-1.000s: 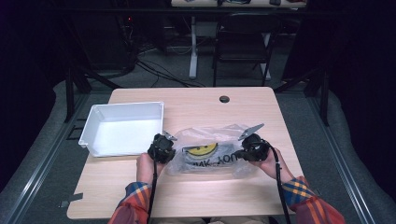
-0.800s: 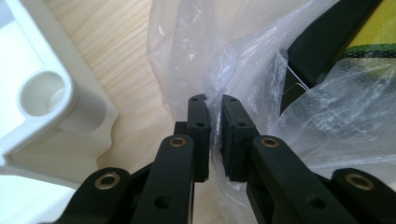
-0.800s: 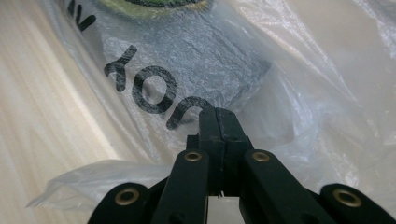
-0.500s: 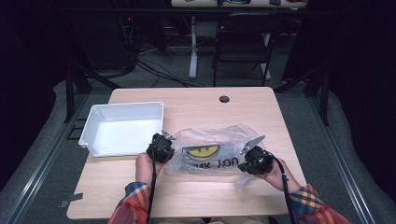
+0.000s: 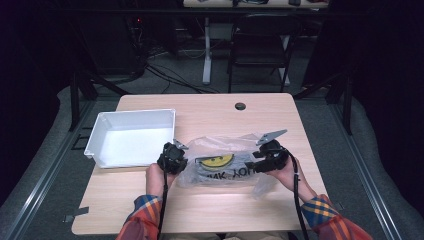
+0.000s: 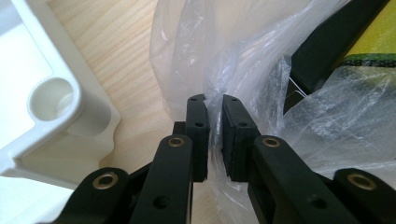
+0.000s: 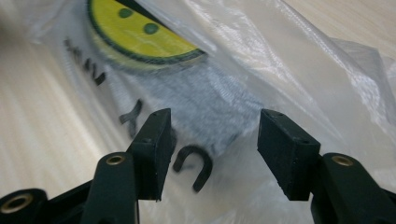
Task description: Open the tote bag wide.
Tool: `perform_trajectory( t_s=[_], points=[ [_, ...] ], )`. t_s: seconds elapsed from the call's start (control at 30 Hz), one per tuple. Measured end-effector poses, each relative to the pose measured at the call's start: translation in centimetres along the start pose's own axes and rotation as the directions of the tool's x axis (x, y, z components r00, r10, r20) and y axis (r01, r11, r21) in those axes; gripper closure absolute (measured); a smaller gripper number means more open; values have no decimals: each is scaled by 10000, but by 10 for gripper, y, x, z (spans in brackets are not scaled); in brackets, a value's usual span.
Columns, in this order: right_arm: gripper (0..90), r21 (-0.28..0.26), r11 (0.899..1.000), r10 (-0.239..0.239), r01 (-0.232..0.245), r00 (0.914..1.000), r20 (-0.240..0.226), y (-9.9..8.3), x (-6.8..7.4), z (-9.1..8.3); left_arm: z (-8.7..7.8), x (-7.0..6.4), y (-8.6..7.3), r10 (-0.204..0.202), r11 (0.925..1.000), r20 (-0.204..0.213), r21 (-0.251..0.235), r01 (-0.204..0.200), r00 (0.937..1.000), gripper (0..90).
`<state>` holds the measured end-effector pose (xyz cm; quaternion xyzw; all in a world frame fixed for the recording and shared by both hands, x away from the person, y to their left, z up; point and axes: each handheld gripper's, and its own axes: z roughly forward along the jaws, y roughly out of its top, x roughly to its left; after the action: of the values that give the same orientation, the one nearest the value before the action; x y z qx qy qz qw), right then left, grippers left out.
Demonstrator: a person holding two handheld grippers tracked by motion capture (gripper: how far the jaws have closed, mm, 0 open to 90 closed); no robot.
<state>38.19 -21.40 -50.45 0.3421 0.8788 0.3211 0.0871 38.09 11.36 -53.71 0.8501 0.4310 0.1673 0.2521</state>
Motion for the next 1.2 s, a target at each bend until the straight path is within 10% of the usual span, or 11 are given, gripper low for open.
perform_trajectory(
  t_s=[0.2,0.57,0.87,1.2],
  points=[
    [466,779,9966,295,-270,9991,-308,-3,-10,19,-1,3,-1,-104,9999,176,-33,105,9998,823],
    [886,708,9968,403,-373,9983,-414,-8,-11,13,0,1,0,-23,10000,172,-33,23,9999,823],
    [900,1256,9919,-132,200,9984,-546,-21,7,8,-2,4,0,-89,9999,145,-111,90,9999,823],
    [900,2629,9631,-295,579,9934,-1107,-46,19,18,1,5,0,-102,9999,-128,23,102,9999,824]
  ],
)
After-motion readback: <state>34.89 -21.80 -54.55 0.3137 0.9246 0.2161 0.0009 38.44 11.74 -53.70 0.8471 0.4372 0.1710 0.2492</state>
